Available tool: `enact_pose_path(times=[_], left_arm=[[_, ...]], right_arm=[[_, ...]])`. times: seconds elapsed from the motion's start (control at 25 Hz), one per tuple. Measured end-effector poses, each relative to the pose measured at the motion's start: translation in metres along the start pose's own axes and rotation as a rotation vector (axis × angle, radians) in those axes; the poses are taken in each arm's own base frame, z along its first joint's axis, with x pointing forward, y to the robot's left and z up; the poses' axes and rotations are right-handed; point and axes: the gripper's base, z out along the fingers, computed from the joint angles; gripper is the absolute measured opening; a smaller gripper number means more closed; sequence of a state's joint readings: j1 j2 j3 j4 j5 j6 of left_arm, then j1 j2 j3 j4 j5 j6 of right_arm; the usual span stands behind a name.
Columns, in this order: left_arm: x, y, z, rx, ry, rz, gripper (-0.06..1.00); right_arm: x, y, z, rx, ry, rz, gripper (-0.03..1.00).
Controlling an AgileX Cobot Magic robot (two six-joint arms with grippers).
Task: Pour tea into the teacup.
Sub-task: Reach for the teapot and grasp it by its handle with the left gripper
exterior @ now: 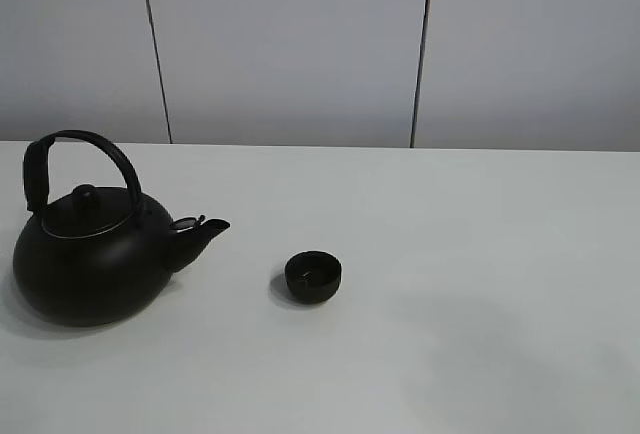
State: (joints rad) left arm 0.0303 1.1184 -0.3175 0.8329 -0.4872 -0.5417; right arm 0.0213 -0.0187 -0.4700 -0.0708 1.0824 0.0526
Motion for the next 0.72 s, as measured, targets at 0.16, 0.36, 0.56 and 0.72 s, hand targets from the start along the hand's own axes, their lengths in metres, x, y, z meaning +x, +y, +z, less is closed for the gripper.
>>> enact_pose_path(times=[0.16, 0.36, 0.56, 0.72], left_arm=[[0.012, 0.003, 0.01, 0.045, -0.009, -0.009, 0.45], [0.031, 0.005, 0.034, 0.092, -0.003, -0.05, 0.45], [0.049, 0.01, 0.054, 0.083, -0.058, -0.089, 0.45], [0.06, 0.013, 0.068, 0.081, -0.087, -0.1, 0.45]], right_arm=[[0.0, 0.0, 0.0, 0.0, 0.0, 0.0, 0.58], [0.0, 0.0, 0.0, 0.0, 0.0, 0.0, 0.58], [0.0, 0.0, 0.0, 0.0, 0.0, 0.0, 0.58], [0.0, 0.0, 0.0, 0.0, -0.001, 0.0, 0.58]])
